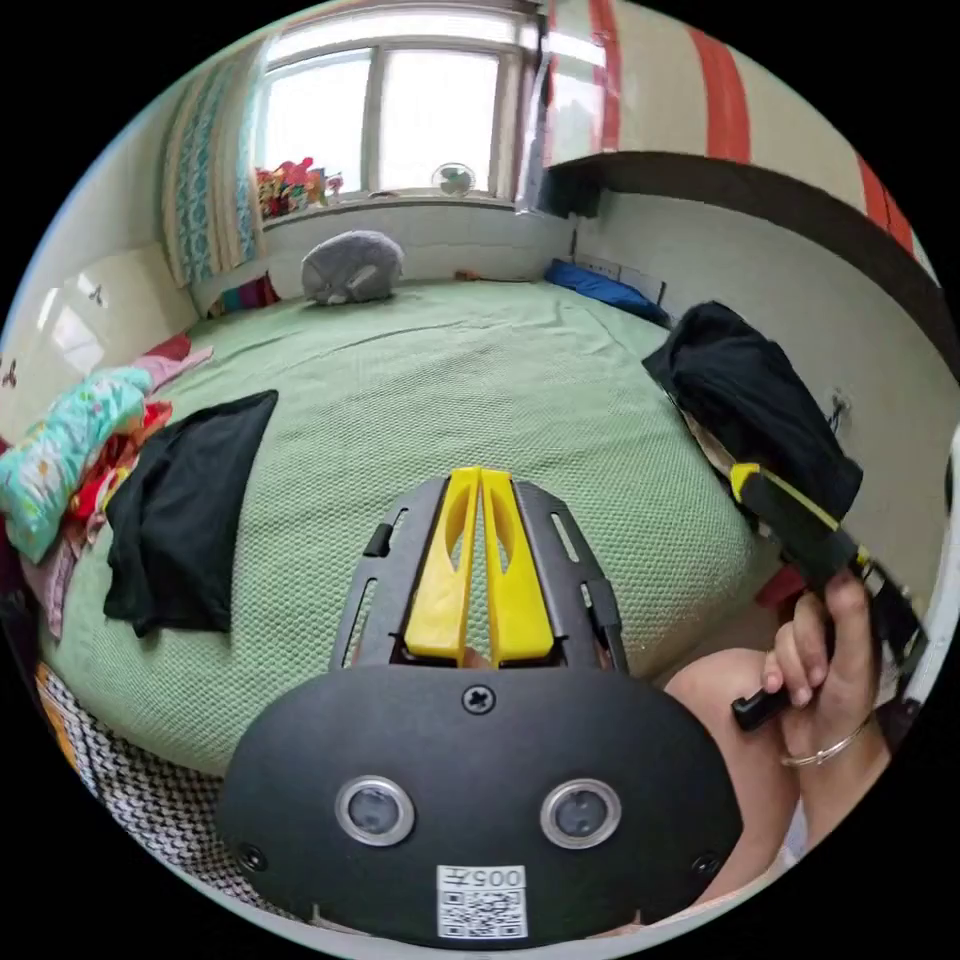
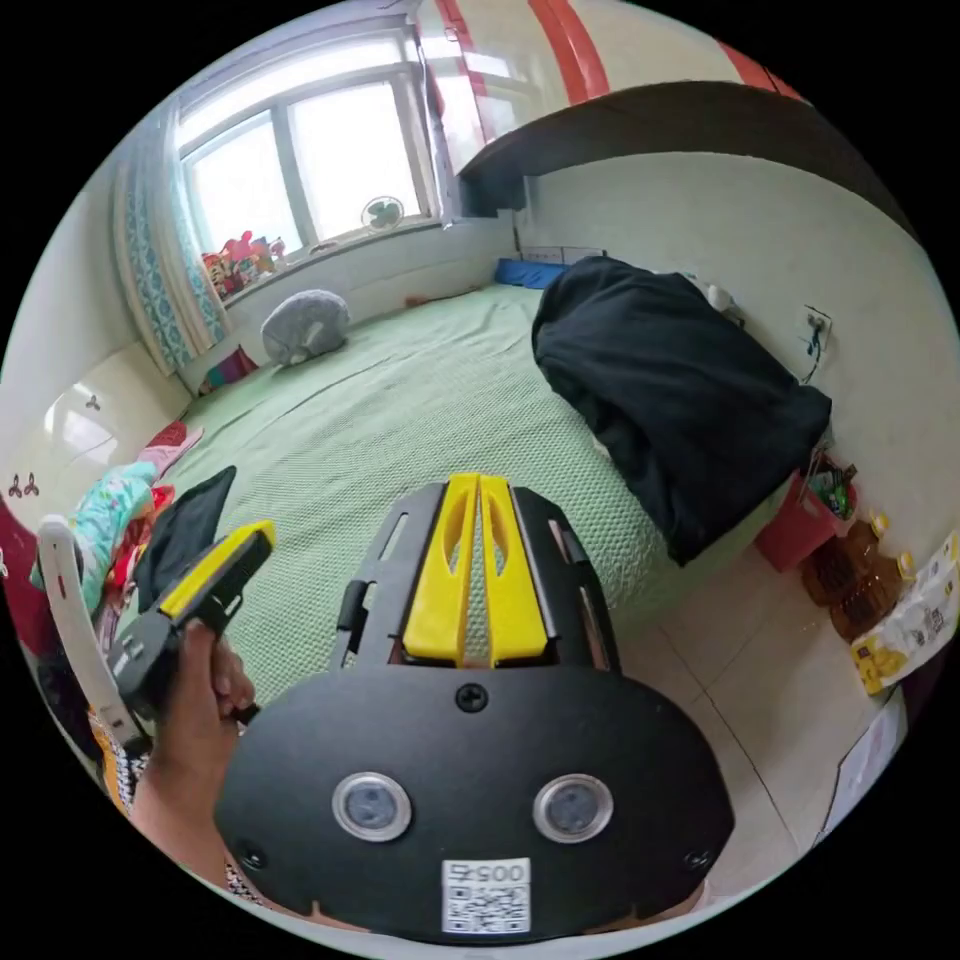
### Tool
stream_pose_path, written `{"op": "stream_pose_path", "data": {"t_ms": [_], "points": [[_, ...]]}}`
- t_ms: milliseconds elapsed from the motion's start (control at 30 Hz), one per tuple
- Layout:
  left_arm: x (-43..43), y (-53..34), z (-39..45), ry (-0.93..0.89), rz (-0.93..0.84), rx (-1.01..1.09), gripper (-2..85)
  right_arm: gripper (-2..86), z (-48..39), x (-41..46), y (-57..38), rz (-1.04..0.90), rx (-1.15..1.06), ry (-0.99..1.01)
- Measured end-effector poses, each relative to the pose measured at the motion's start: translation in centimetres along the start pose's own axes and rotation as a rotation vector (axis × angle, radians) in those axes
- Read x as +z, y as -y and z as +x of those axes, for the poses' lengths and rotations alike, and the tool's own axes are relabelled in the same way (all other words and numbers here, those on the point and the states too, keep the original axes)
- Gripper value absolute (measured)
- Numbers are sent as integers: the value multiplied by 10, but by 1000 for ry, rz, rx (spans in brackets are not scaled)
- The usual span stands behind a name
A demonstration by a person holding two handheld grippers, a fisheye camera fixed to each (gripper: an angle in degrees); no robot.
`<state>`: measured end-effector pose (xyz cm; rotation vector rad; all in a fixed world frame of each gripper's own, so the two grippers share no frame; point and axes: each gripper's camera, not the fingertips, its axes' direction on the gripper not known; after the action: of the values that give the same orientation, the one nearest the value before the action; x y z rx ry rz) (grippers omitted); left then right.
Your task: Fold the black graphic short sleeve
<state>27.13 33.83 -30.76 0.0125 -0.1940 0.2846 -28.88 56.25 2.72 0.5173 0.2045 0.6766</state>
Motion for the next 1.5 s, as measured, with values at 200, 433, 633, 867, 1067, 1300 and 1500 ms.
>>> {"op": "stream_pose_path", "data": {"t_ms": [200, 433, 633, 867, 1067, 1300, 1500], "points": [[-51, -23, -154, 192, -37, -208, 34, -10, 20, 4, -9, -15, 31, 117], [-72, -86, -310, 227, -100, -461, 131, -10, 16, 16, -15, -49, -38, 153], [-48, -91, -355, 168, -142, -476, 127, -10, 21, 20, -19, -57, -43, 173], [-26, -88, -381, 233, -216, -456, 76, -10, 27, 24, -21, -55, -47, 159], [-43, -85, -408, 387, -242, -450, 8, -10, 35, 28, -20, -61, -42, 165], [-50, -81, -436, 153, -225, -407, 45, -10, 38, 34, -18, -72, -50, 171], [-6, -84, -422, 152, -280, -368, 99, -10, 37, 37, -17, -79, -54, 165]]}}
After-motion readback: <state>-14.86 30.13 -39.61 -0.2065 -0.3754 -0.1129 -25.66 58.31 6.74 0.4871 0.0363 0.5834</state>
